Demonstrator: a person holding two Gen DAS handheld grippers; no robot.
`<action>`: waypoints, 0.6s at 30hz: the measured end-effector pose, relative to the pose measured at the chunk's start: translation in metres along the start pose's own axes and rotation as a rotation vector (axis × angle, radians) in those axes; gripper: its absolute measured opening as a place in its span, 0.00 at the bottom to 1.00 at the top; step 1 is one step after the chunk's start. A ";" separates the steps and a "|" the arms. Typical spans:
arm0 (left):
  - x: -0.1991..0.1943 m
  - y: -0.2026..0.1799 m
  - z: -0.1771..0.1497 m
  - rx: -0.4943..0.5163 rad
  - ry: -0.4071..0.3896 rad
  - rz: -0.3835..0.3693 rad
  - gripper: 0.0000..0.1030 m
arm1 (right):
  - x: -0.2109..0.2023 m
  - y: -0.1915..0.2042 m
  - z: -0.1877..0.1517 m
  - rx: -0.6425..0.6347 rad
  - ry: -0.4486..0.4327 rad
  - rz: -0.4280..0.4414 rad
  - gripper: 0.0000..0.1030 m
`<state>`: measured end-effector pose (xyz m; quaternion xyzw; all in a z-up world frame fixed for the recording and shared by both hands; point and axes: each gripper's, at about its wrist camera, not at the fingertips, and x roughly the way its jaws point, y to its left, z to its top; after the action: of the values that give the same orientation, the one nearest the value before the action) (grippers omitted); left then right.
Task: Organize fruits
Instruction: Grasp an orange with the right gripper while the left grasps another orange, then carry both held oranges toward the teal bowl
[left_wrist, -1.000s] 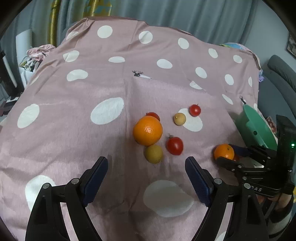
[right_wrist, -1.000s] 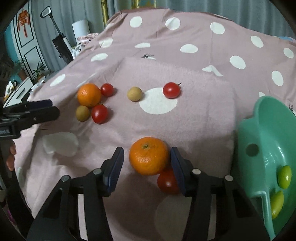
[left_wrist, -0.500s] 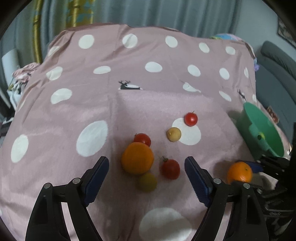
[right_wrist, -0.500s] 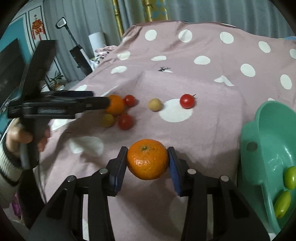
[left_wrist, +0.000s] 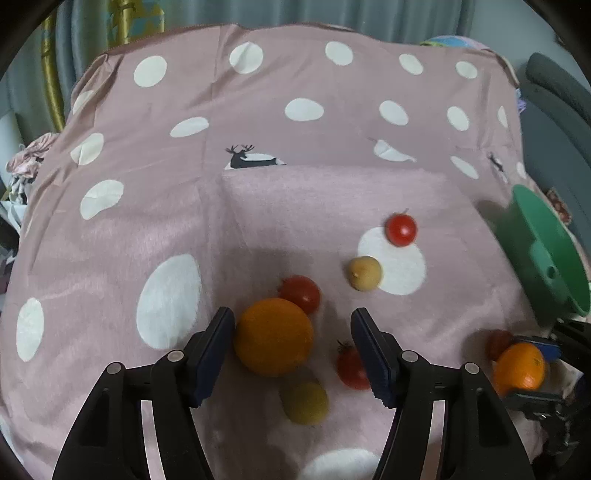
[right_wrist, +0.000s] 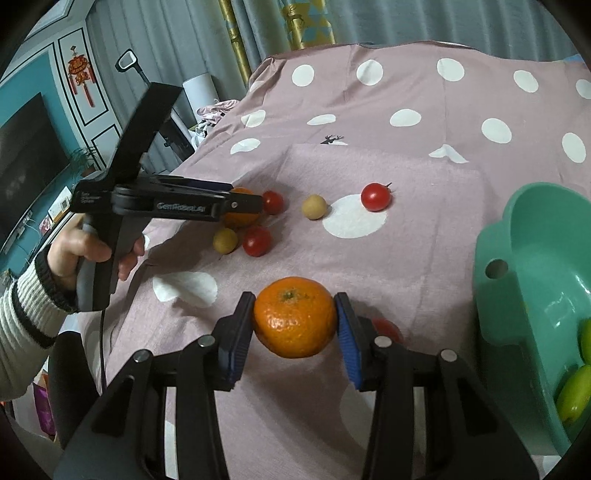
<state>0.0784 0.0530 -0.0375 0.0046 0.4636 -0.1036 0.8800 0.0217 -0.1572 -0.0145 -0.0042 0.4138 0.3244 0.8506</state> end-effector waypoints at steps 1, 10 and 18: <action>0.006 0.001 0.001 -0.001 0.023 0.008 0.57 | -0.001 0.000 0.000 0.002 -0.002 0.002 0.43; 0.021 -0.006 -0.006 0.055 0.078 0.056 0.45 | -0.005 -0.004 -0.001 0.017 -0.016 0.006 0.43; 0.017 -0.007 -0.009 0.029 0.054 0.083 0.45 | -0.007 -0.006 -0.002 0.025 -0.020 0.006 0.43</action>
<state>0.0786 0.0439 -0.0559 0.0395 0.4849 -0.0738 0.8706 0.0211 -0.1662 -0.0124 0.0110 0.4094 0.3216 0.8537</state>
